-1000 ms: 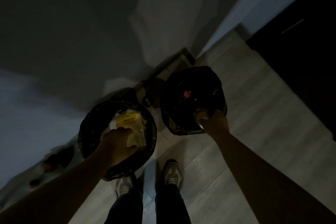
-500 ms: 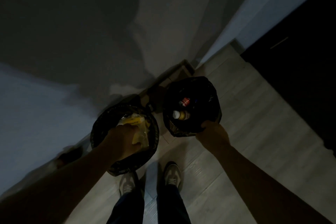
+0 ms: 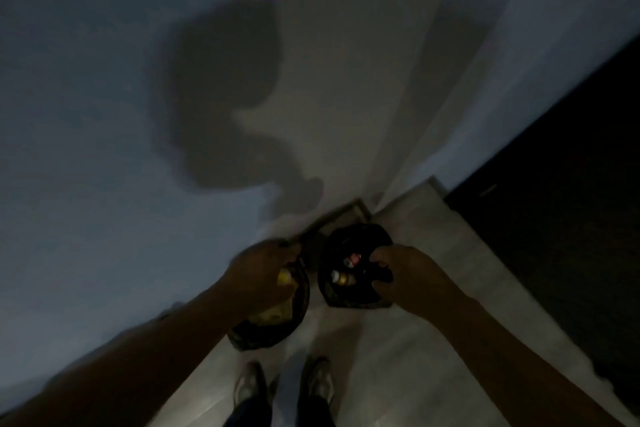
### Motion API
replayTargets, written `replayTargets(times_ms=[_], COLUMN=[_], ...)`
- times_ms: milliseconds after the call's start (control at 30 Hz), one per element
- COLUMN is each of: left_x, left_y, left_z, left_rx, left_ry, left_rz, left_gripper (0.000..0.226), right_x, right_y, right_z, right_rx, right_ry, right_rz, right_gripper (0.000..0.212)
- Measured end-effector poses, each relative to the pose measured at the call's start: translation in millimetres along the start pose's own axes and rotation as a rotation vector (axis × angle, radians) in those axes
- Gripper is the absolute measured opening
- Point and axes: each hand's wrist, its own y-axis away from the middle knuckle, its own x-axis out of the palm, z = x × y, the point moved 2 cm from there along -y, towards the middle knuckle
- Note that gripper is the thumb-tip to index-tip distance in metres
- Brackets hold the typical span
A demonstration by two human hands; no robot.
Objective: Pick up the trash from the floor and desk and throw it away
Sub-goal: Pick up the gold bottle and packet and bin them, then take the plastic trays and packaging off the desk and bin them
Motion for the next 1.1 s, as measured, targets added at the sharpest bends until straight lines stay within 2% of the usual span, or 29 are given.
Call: replayTargets(times_ms=[100, 200, 267, 333, 367, 533, 767, 1100], left_x=[-54, -103, -134, -163, -175, -211, -183, -71], left_y=[43, 88, 119, 153, 172, 288, 491, 802], left_z=[-20, -27, -28, -27, -26, -17, -2, -51], left_rx=[0.004, -0.019, -0.035, -0.063, -0.079, -0.186, -0.424, -0.837], left_ry=[0.053, 0.065, 0.052, 0.029, 0.013, -0.033, -0.065, -0.101], left_rz=[-0.111, -0.267, -0.360, -0.454, -0.499, -0.706, -0.931, -1.226], left_gripper=[0.043, 0.049, 0.051, 0.051, 0.051, 0.048, 0.047, 0.043], right_x=[-53, -104, -134, -159, -168, -190, -152, -22], right_y=[25, 43, 56, 67, 74, 120, 231, 459], right_z=[36, 81, 115, 150, 169, 272, 422, 580], right_rx=[-0.111, -0.273, -0.340, -0.406, -0.450, -0.702, -1.057, -1.586], right_ry=[0.001, 0.077, 0.076, 0.099, 0.127, 0.233, 0.248, 0.237], right_rz=[-0.061, -0.130, -0.176, -0.236, -0.257, -0.329, -0.328, -0.235], right_gripper=[0.042, 0.012, 0.018, 0.037, 0.040, 0.041, 0.036, 0.037])
